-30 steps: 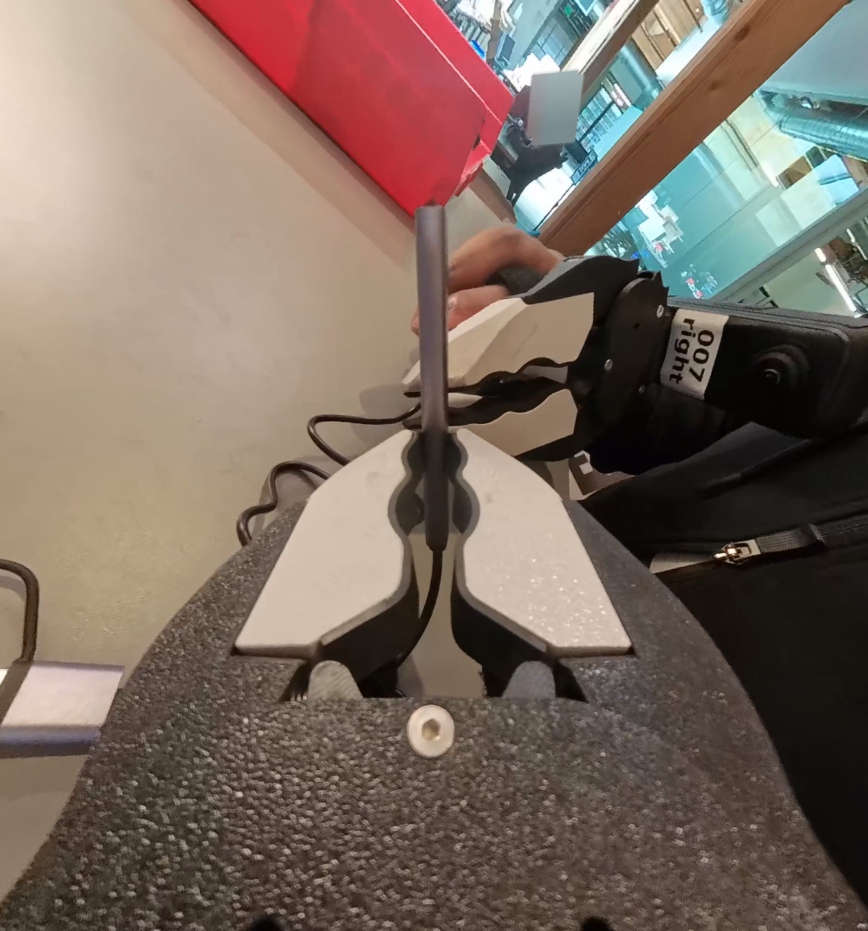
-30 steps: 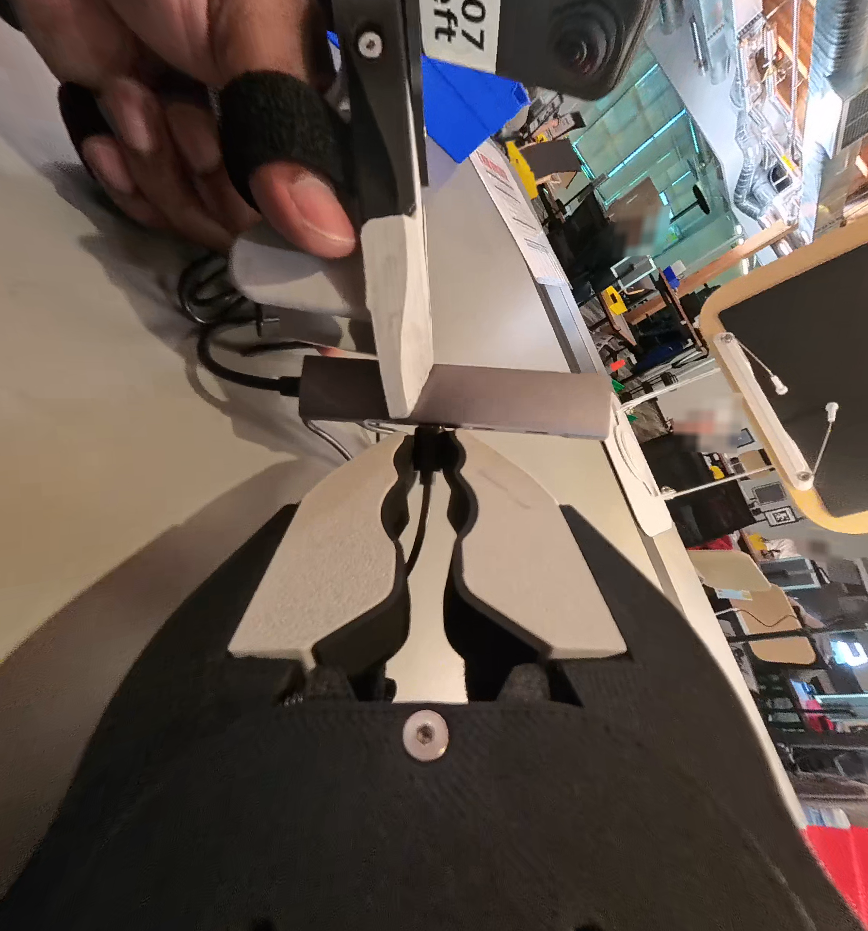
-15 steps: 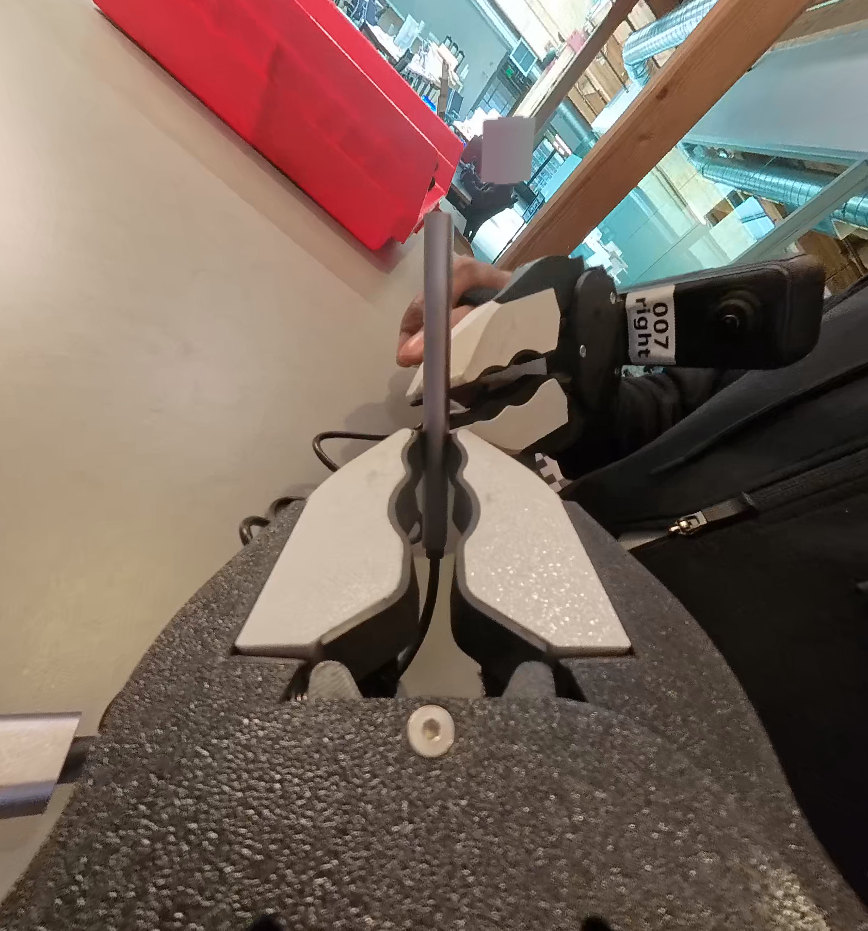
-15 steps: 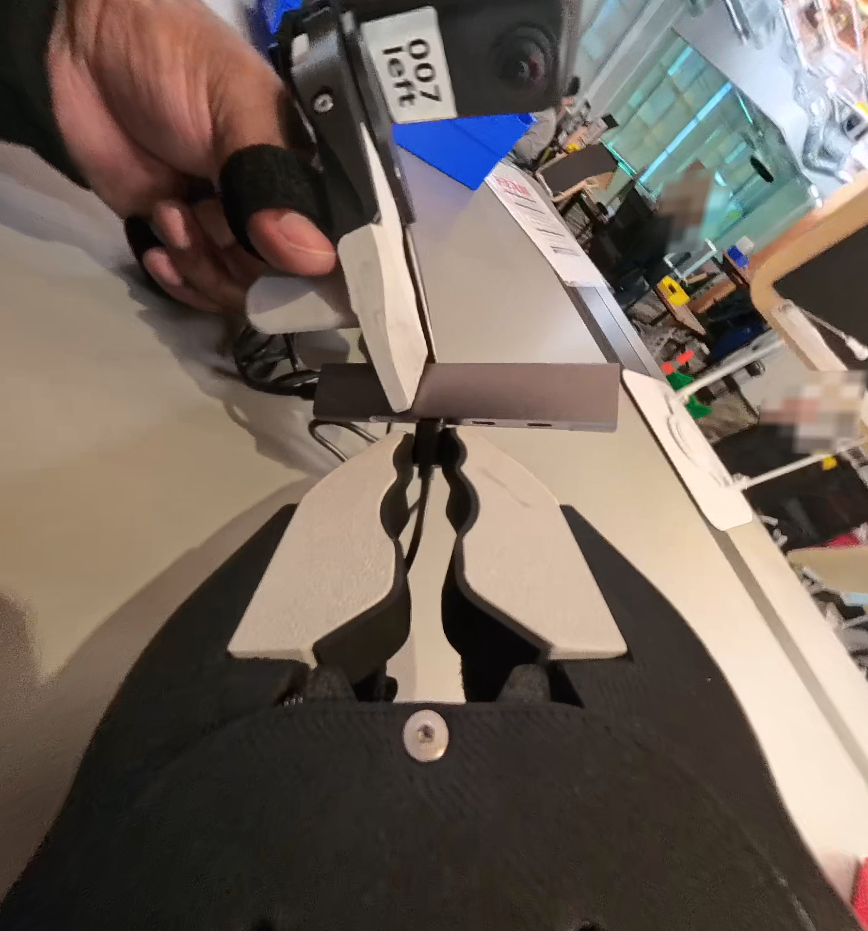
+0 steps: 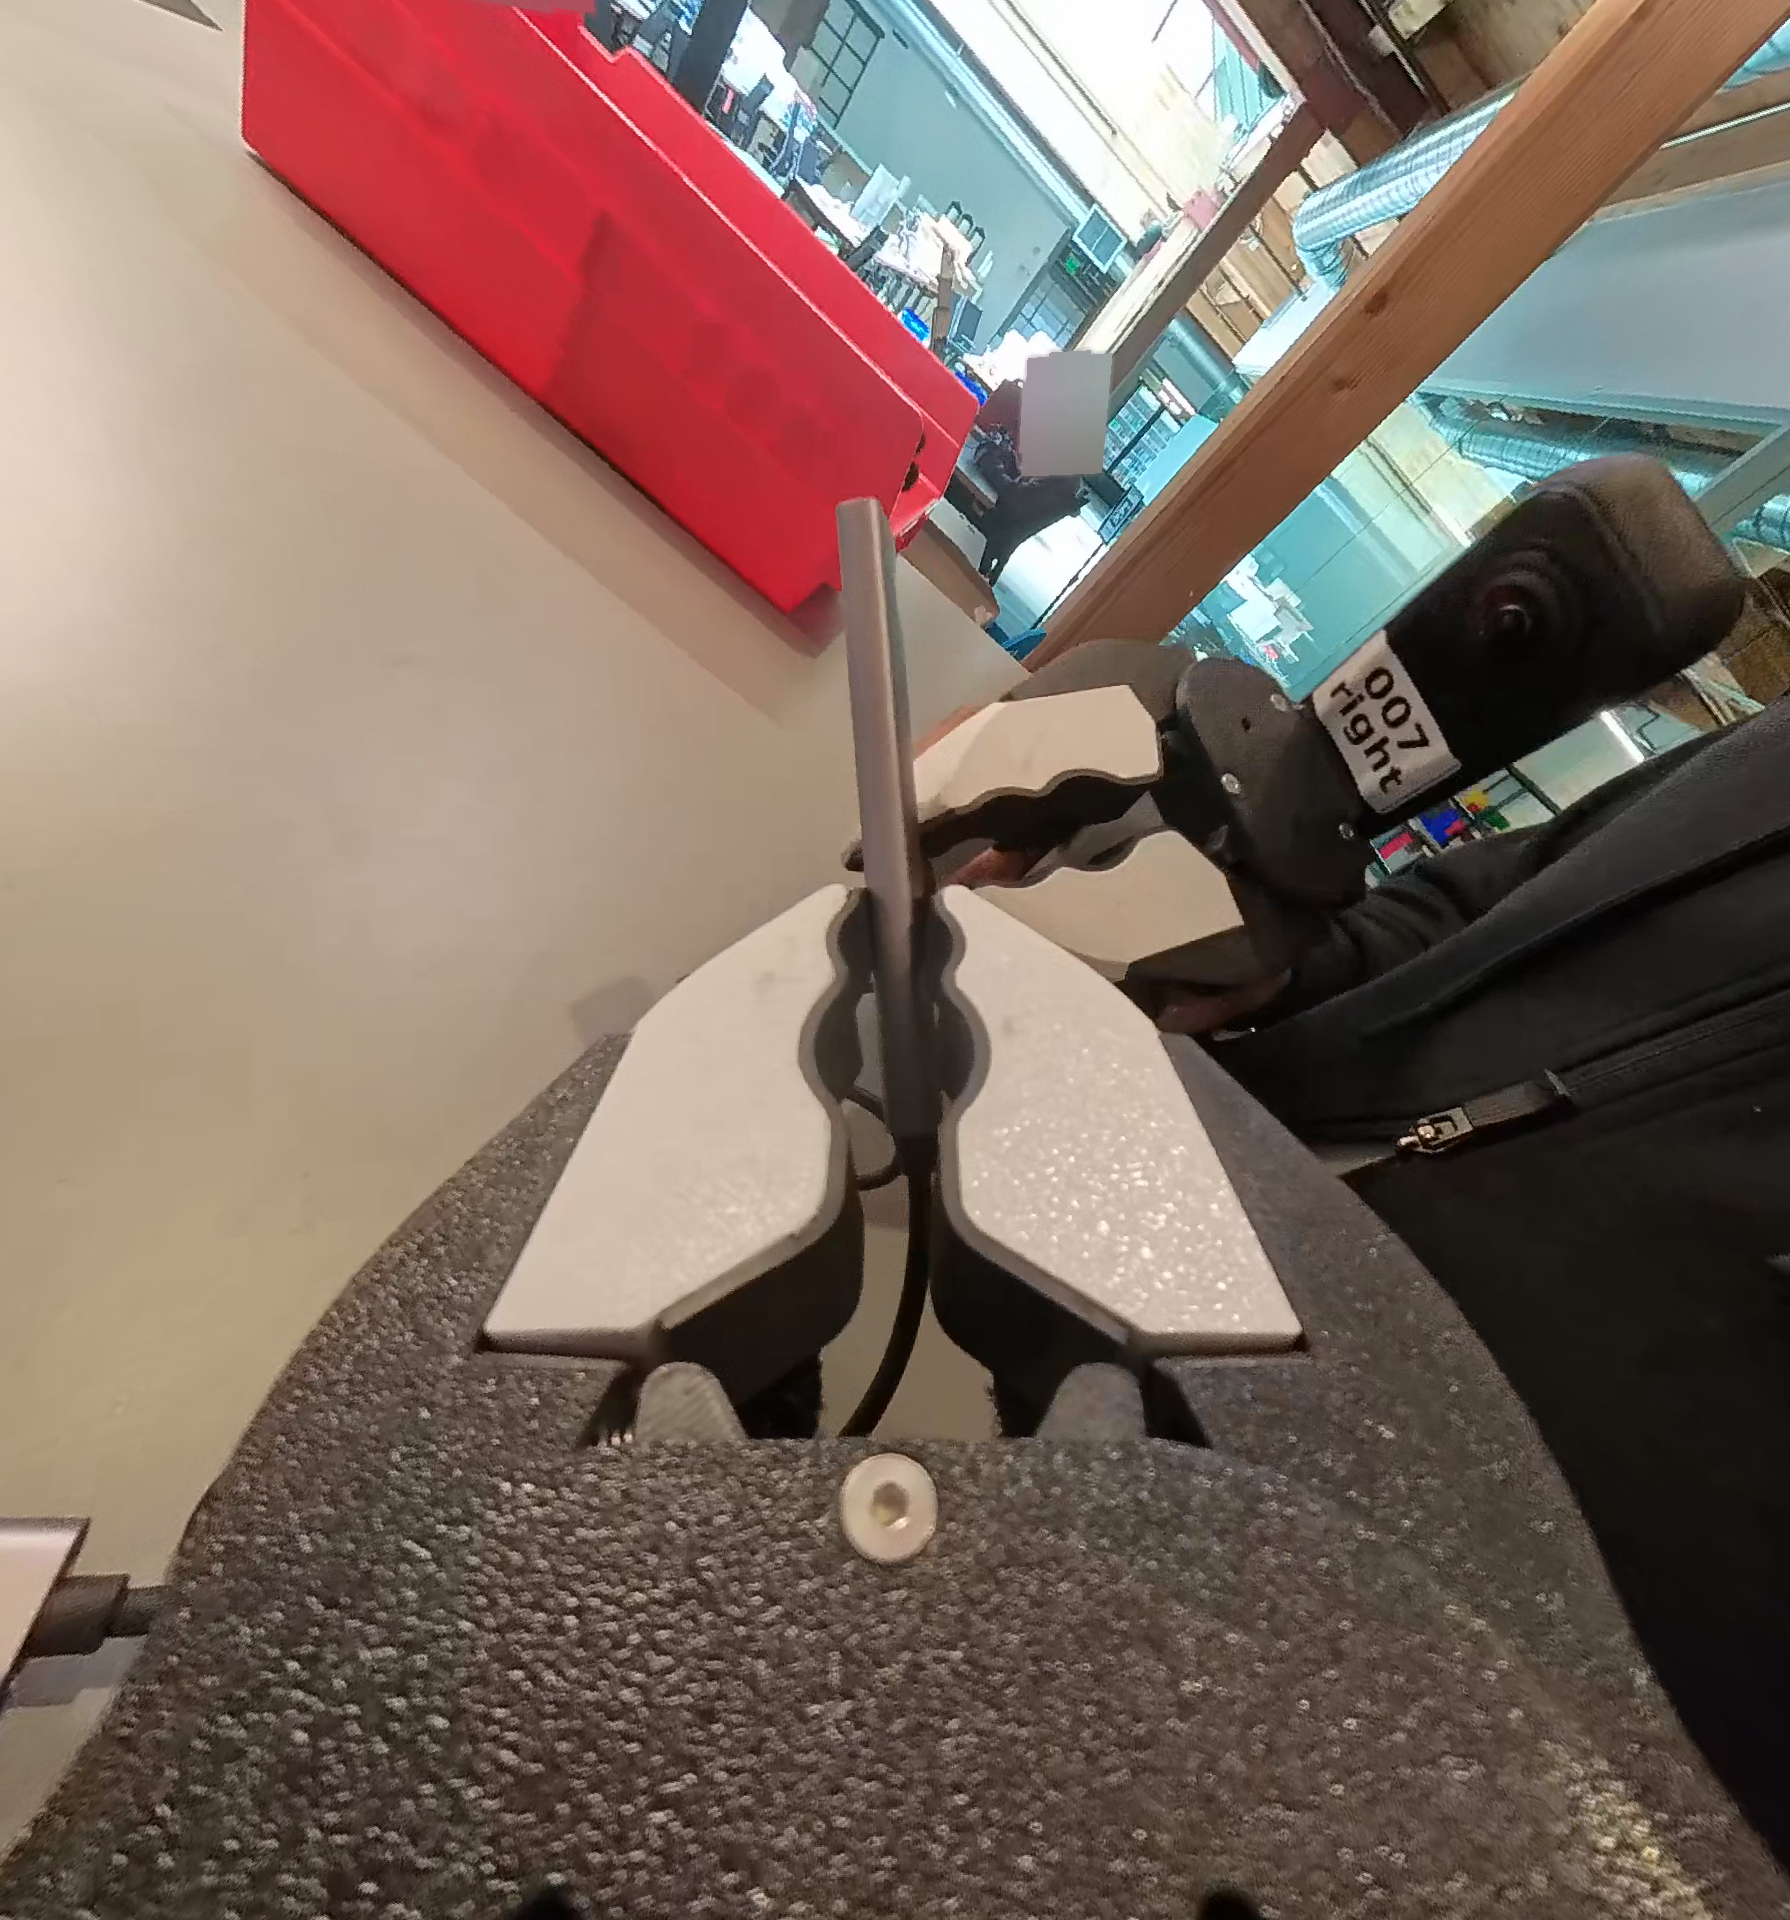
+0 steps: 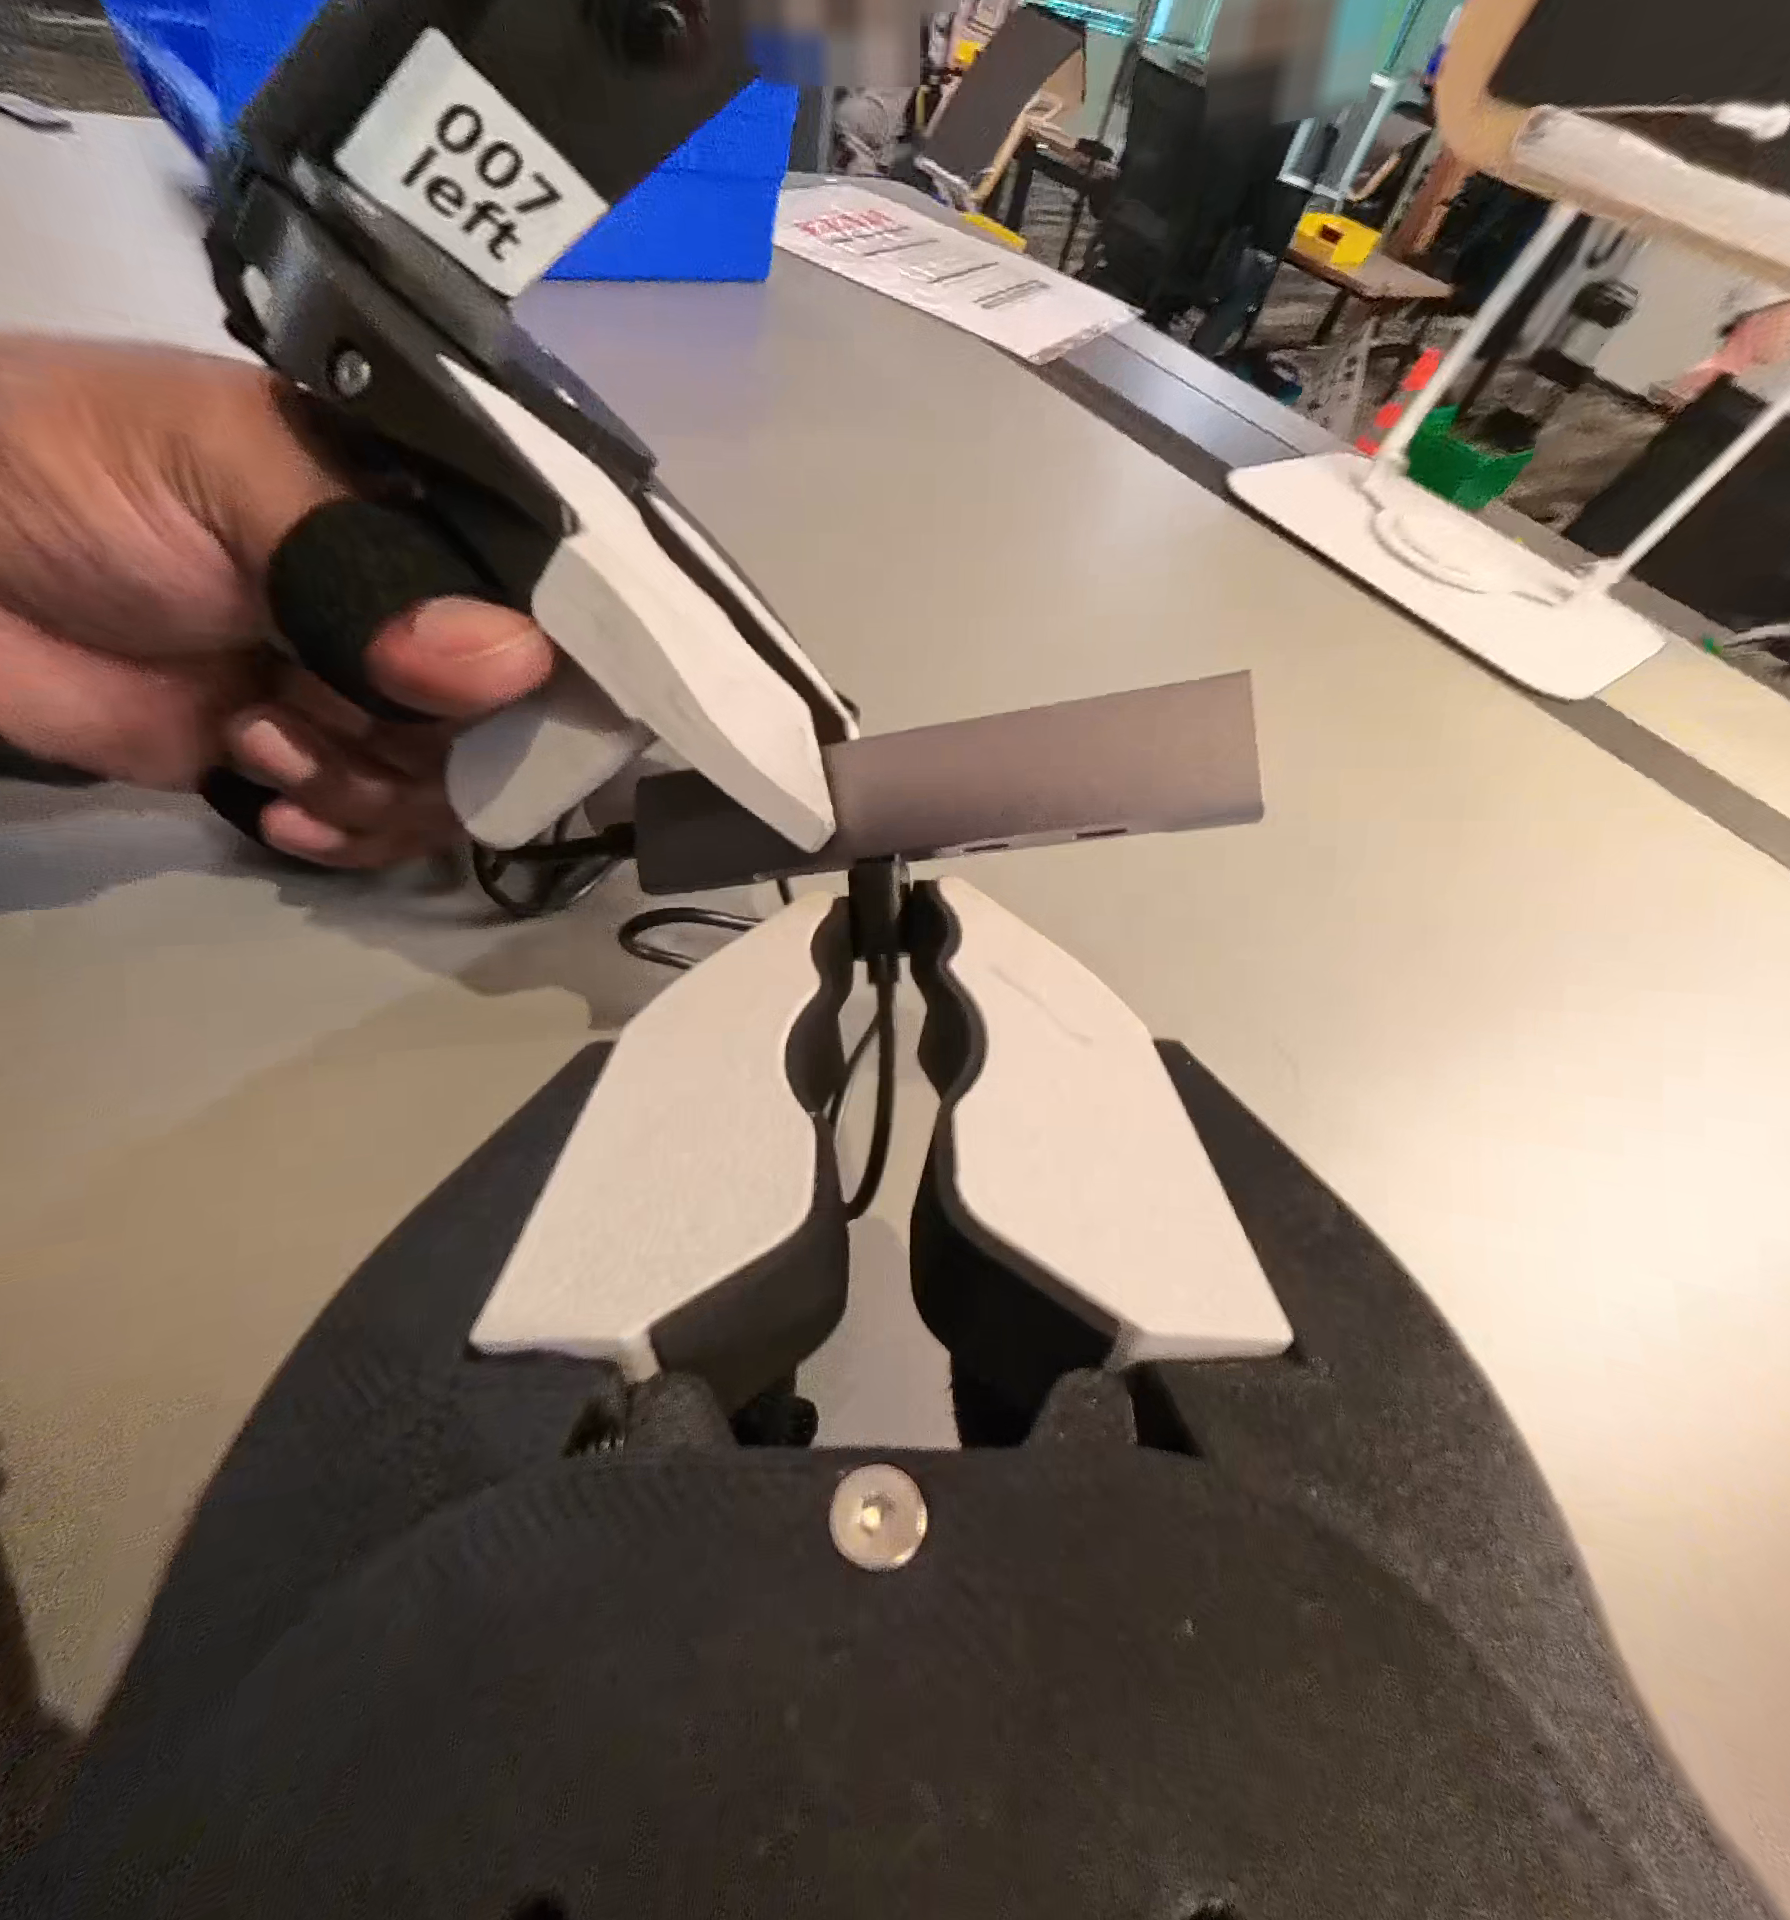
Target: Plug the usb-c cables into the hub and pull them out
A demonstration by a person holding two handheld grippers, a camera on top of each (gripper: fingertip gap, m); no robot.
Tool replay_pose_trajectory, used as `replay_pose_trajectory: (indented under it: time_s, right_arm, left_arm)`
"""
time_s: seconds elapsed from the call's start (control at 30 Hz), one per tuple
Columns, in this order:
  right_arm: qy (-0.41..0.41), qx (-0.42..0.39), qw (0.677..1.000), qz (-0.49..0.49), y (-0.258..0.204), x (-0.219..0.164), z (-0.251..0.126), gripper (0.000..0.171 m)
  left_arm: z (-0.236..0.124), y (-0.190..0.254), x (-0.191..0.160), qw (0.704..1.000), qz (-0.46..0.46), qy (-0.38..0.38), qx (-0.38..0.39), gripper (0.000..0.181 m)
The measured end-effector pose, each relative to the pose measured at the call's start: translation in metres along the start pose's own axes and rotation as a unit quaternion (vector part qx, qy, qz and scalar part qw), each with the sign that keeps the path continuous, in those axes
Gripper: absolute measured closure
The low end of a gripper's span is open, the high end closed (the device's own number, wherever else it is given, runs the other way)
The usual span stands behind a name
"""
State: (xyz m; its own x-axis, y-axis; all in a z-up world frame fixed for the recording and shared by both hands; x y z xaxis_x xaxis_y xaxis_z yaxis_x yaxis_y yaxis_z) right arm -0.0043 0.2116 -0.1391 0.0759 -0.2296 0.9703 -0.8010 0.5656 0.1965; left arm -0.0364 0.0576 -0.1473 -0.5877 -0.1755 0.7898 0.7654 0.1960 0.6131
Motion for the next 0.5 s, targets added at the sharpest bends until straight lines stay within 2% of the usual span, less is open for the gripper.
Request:
replay_pose_trajectory:
  time_s: [0.23,0.4,0.5]
  right_arm:
    - [-0.022,-0.075,0.996,-0.035,0.008,-0.004,-0.012,0.159]
    - [0.008,-0.028,1.000,0.009,0.017,-0.004,-0.017,0.159]
    - [0.018,-0.001,0.999,-0.029,0.023,-0.005,-0.021,0.159]
  left_arm:
    - [0.024,0.006,-0.004,0.998,0.004,0.047,0.044,0.172]
    - [0.027,0.012,-0.008,0.994,-0.012,0.090,0.057,0.171]
    - [0.029,0.014,-0.010,0.995,-0.025,0.087,0.048,0.172]
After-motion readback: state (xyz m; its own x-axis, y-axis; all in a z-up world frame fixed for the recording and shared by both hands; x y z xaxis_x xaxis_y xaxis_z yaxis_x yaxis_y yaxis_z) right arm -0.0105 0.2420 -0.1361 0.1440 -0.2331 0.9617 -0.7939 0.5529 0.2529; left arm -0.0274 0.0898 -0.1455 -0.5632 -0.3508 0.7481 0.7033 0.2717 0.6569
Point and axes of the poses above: each gripper's, where its closed fingertips meet, z out along the fingers, x out of its top, y = z × x across the jaws, the point moved 9 cm from there along -z, back along the fingers, and after that the axes turned 12 degrees about y, right-handed, at the moved point
